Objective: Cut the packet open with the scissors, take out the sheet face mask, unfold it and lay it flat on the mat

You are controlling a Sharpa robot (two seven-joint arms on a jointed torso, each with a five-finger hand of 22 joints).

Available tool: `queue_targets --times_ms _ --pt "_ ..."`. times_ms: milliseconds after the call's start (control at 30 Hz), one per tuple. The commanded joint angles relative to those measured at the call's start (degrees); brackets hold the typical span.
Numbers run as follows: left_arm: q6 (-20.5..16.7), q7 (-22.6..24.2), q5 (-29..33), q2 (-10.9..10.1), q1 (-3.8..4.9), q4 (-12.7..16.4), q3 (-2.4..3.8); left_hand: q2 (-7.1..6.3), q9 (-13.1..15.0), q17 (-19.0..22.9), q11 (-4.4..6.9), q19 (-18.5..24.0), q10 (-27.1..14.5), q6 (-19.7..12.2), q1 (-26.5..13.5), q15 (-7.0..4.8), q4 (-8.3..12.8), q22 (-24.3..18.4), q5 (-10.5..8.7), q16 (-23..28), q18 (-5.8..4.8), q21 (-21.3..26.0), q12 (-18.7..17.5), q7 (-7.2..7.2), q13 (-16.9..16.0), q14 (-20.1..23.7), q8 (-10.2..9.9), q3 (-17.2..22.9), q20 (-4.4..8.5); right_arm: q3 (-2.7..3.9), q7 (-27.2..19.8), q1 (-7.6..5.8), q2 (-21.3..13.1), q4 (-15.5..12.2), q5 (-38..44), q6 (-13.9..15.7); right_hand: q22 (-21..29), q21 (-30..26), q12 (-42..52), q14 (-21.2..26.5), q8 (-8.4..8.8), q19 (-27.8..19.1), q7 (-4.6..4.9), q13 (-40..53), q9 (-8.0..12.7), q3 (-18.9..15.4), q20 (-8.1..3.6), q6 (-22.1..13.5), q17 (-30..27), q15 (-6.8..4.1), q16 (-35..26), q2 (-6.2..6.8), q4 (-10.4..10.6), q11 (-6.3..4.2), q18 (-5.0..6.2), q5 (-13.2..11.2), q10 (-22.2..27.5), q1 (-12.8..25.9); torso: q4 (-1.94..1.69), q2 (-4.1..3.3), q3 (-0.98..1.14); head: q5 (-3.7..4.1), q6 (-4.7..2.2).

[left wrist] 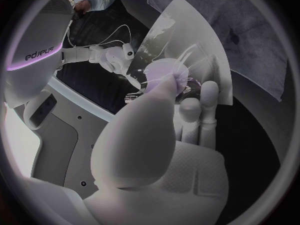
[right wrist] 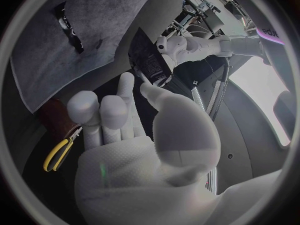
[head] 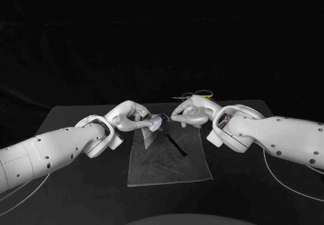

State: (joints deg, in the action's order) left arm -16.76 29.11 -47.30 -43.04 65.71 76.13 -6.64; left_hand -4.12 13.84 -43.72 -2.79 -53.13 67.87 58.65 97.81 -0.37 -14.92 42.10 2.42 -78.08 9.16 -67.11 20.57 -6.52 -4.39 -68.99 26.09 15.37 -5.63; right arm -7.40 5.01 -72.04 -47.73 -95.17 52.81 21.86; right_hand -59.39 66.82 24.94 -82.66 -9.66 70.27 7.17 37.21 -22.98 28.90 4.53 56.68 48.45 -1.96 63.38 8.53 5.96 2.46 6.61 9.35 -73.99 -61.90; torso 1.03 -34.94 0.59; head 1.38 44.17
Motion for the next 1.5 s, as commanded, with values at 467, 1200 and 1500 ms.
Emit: queue_targets --times_ms 467,1200,1500 --pt "-0.4 0.6 -2.3 0.1 -0.03 -0.7 0.06 -0.18 0.1 0.0 -0.01 0.2 0.2 -0.1 -0.3 -0.13 0.1 0.2 0.35 0.2 0.44 0.1 -0.3 -0.35 -0.1 0.4 0.3 0.5 -0.09 0.16 2.0 -1.54 -1.4 -0.6 -9.5 -4.7 -1.1 0.0 0.6 -0.1 0.73 0.8 -0.06 2.0 0.1 -0.1 -0.26 0.5 1.1 -0.12 0.9 -0.14 1.0 -0.40 0.25 10.8 0.2 -1.7 0.04 0.03 0.09 -0.18 0.01" --pt "-0.6 -0.2 -2.6 1.0 -0.03 -1.9 0.06 -0.25 0.1 0.2 -0.02 0.0 0.2 -0.1 -0.4 -0.15 0.2 0.5 0.35 0.2 0.41 -0.1 -0.3 -0.35 -0.1 0.4 0.3 0.7 -0.09 0.29 2.8 -1.93 1.6 3.5 -12.6 -11.0 -1.4 -0.4 0.6 0.0 1.31 0.7 0.01 3.3 0.2 -2.2 -0.16 0.5 1.6 0.02 1.3 2.05 0.6 -0.27 0.25 5.9 0.5 -1.3 -0.03 -0.01 0.03 0.05 -0.12" --pt "-0.6 -0.7 -3.1 1.2 -0.02 -2.6 0.06 -0.28 0.1 0.1 -0.02 -0.2 0.3 -0.1 -0.4 -0.15 0.2 0.7 0.35 0.2 0.38 -0.2 -0.3 -0.35 -0.1 0.3 0.3 0.7 -0.08 0.28 2.0 -1.87 1.9 3.8 -14.0 -10.5 -1.8 -0.3 0.9 -0.1 1.28 1.0 -0.17 3.9 0.2 -3.9 -0.16 0.8 2.0 -0.03 1.7 1.95 2.6 -0.34 0.20 4.0 0.3 0.4 0.08 -0.01 0.09 -0.06 -0.12"
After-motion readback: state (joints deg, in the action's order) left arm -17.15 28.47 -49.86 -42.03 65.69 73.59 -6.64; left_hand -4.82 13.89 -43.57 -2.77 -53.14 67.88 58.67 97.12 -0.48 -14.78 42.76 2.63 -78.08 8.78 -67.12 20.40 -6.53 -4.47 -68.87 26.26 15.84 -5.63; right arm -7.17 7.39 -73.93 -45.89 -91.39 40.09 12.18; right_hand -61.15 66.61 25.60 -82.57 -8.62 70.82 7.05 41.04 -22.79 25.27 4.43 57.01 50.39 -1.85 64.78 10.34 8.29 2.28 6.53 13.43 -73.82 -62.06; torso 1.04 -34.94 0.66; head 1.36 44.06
